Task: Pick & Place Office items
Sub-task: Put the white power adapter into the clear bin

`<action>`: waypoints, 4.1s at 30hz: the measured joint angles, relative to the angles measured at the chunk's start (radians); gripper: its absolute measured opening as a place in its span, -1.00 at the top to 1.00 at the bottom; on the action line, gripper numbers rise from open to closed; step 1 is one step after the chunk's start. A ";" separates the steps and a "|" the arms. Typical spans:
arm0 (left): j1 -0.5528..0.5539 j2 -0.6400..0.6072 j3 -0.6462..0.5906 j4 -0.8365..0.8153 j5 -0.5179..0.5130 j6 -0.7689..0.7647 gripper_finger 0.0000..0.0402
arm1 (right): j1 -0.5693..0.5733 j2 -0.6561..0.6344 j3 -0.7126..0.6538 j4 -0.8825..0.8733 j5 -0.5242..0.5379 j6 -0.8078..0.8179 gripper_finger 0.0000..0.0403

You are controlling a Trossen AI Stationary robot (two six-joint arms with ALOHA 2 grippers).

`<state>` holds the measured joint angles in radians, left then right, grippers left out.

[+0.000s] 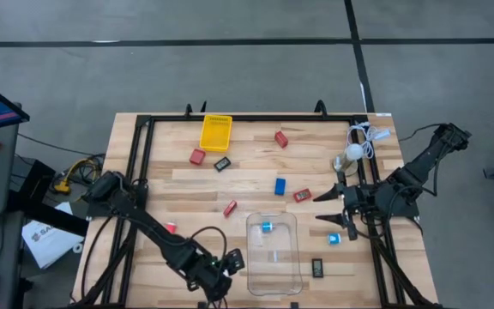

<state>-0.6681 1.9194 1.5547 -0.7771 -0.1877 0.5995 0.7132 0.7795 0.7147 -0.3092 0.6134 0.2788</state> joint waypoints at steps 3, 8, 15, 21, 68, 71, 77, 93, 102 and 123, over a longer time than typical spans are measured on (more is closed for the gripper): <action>0.009 0.000 -0.001 -0.023 0.047 0.003 -0.17 | 0.000 0.000 0.000 0.000 0.001 -0.002 -0.10; 0.017 0.004 0.000 -0.002 0.084 0.044 -0.15 | 0.000 0.000 0.000 0.000 0.001 -0.002 -0.10; 0.035 0.043 -0.001 0.031 0.155 0.099 -0.11 | 0.000 0.000 0.000 -0.001 0.001 -0.002 -0.10; 0.057 0.044 -0.042 0.077 0.224 0.088 -0.10 | 0.000 0.000 0.000 -0.008 0.001 -0.006 -0.10; 0.131 0.092 -0.277 0.383 0.314 0.092 0.05 | 0.000 0.032 0.000 0.013 -0.011 -0.015 -0.10; 0.136 0.086 -0.277 0.383 0.318 0.056 0.11 | 0.000 0.032 0.000 0.013 -0.011 -0.017 -0.10; 0.145 0.086 -0.277 0.381 0.333 -0.003 0.30 | 0.000 0.032 0.000 0.013 -0.011 -0.017 -0.10; 0.147 0.047 -0.277 0.347 0.276 -0.189 0.34 | 0.000 0.032 0.000 0.019 -0.007 -0.017 -0.10; 0.154 -0.041 -0.277 0.270 0.177 -0.319 0.34 | 0.000 0.032 0.000 0.037 -0.002 -0.022 -0.10; 0.190 -0.196 -0.277 0.275 0.067 -0.687 0.34 | 0.000 0.032 0.000 0.059 -0.002 -0.051 -0.10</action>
<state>-0.4778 1.7239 1.2778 -0.5020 -0.1209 -0.0877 0.7132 0.8112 0.7151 -0.2504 0.6109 0.2279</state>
